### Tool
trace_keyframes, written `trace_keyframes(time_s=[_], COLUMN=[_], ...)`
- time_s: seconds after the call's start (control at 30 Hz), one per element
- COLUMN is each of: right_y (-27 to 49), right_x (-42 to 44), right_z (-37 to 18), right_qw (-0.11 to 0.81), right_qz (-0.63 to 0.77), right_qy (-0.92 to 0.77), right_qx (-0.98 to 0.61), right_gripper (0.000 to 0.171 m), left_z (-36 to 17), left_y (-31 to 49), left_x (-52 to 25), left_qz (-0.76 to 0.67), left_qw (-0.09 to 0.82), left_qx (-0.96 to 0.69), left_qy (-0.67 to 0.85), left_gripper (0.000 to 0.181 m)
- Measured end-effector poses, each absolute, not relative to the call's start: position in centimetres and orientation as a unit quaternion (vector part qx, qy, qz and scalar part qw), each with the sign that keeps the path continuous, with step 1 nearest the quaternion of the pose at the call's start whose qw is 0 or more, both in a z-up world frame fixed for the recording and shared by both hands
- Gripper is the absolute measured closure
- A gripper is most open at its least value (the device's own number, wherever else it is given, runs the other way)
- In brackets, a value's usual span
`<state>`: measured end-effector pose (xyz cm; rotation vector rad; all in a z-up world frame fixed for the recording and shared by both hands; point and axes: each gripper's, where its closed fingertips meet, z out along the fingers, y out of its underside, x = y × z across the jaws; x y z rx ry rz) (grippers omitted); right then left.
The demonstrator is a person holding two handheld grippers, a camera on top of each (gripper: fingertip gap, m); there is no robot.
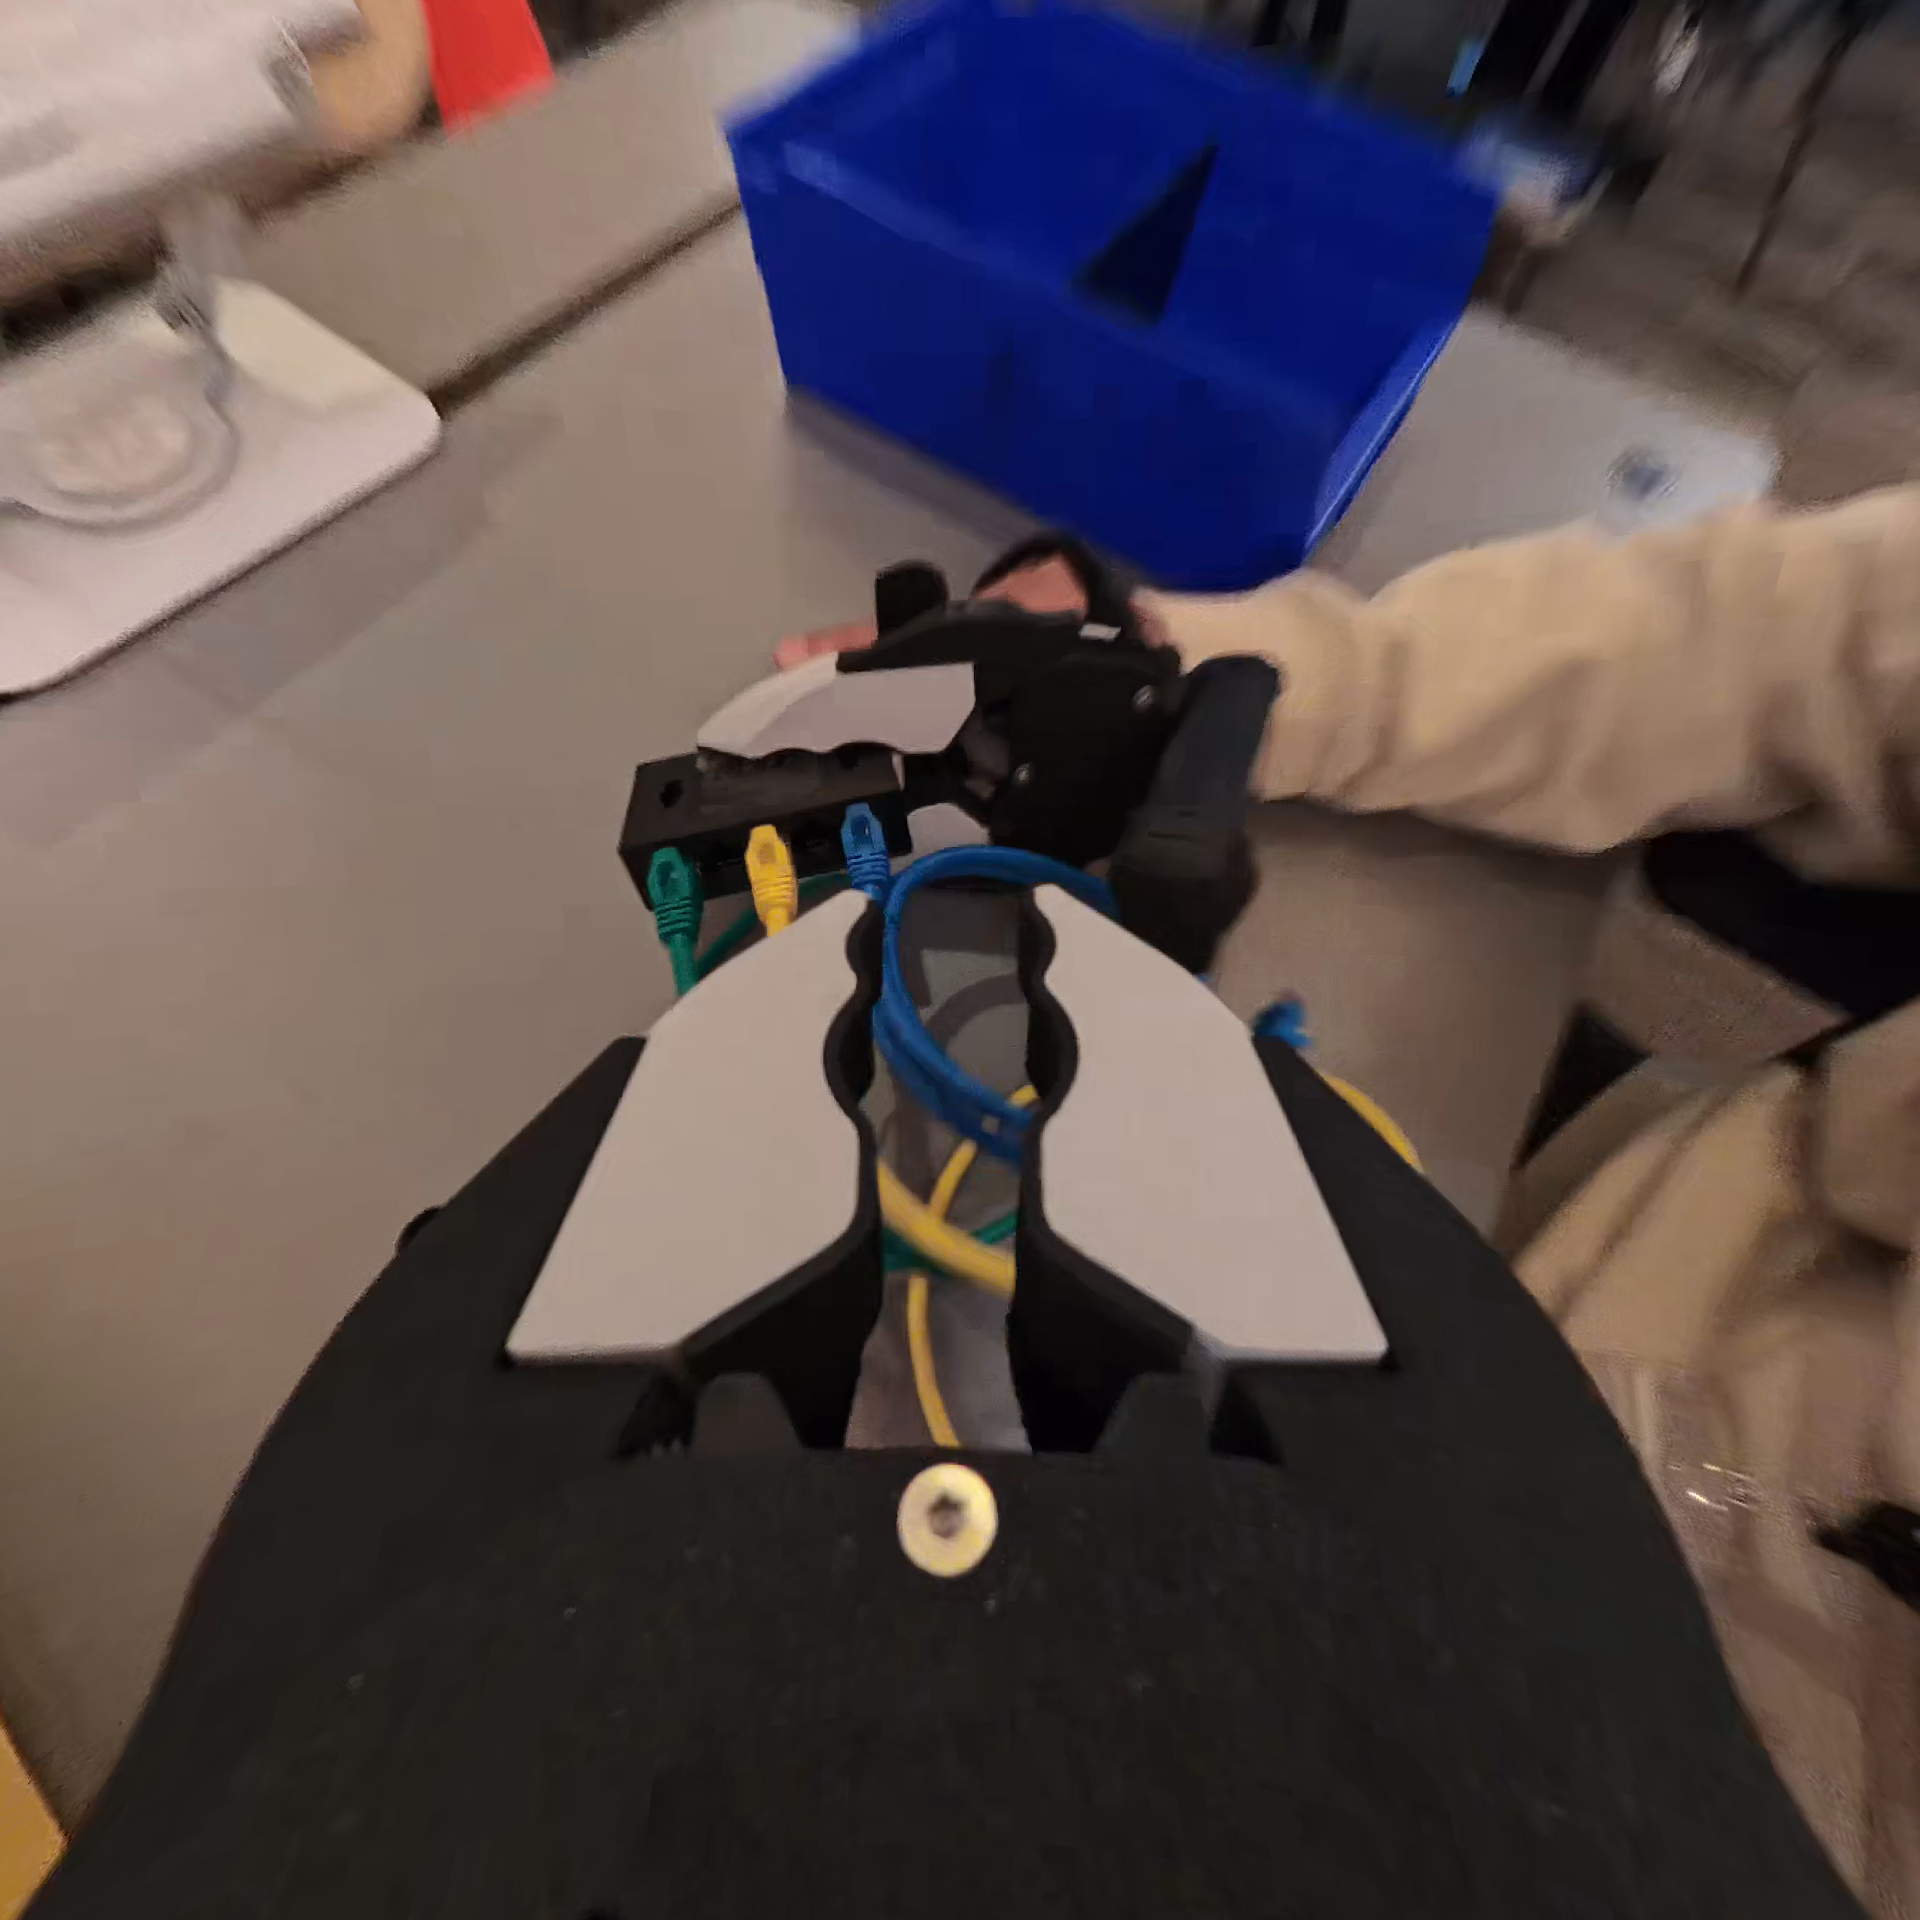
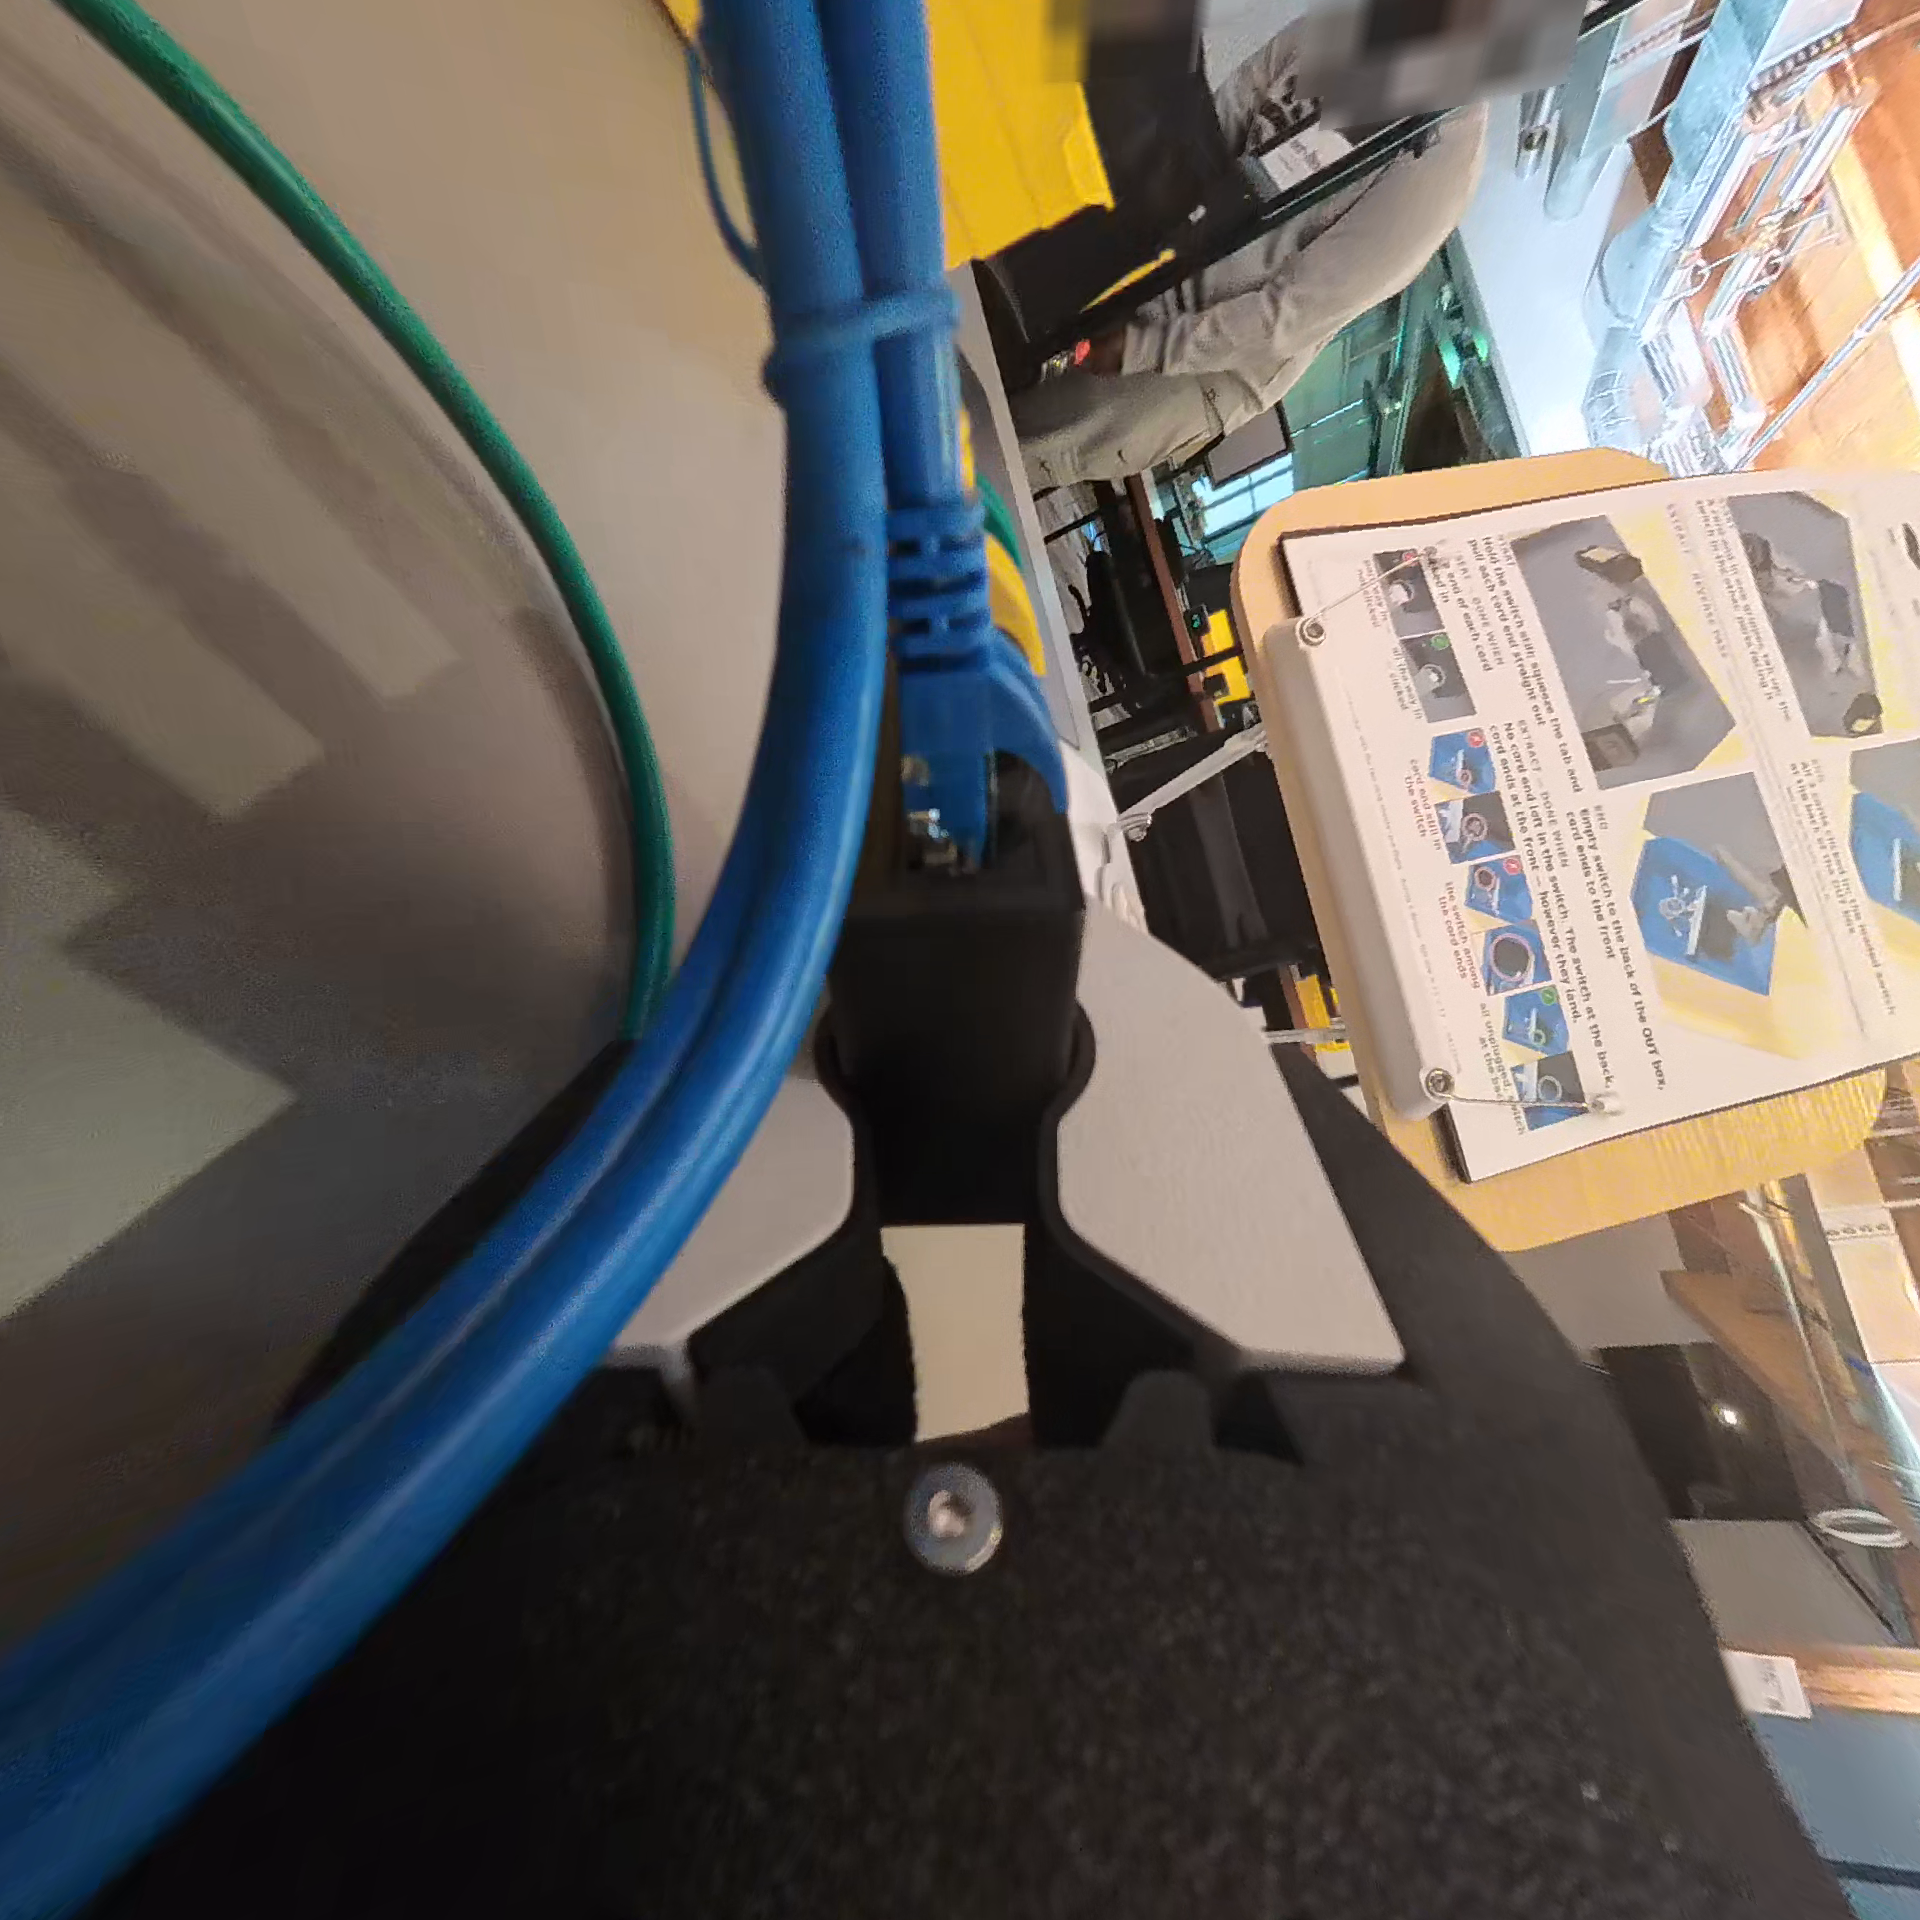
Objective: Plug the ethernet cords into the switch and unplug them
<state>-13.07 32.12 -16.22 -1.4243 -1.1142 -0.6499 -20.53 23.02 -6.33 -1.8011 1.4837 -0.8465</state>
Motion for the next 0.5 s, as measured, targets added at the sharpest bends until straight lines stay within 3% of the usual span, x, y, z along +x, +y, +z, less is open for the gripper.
trace_keyframes(time_s=[0.1, 0.3, 0.5], right_y=[32.1, 32.3, 32.4], right_x=[-13.0, -12.8, -12.9], right_z=[-16.0, -15.9, -16.0], right_qw=[0.577, 0.579, 0.574], right_qz=[-0.275, -0.268, -0.273], right_qy=[-0.47, -0.464, -0.469], right_qx=[-0.609, -0.615, -0.614], right_gripper=[0.141, 0.136, 0.137], left_z=[-3.1, -12.0, -11.7], left_y=[22.5, 23.2, 22.6], left_x=[-25.6, -33.9, -33.3], left_qz=[-0.389, -0.366, -0.366], left_qw=[0.394, 0.453, 0.448], left_qx=[-0.668, -0.723, -0.714], left_qy=[0.497, 0.373, 0.395], left_gripper=[0.147, 0.149, 0.151])
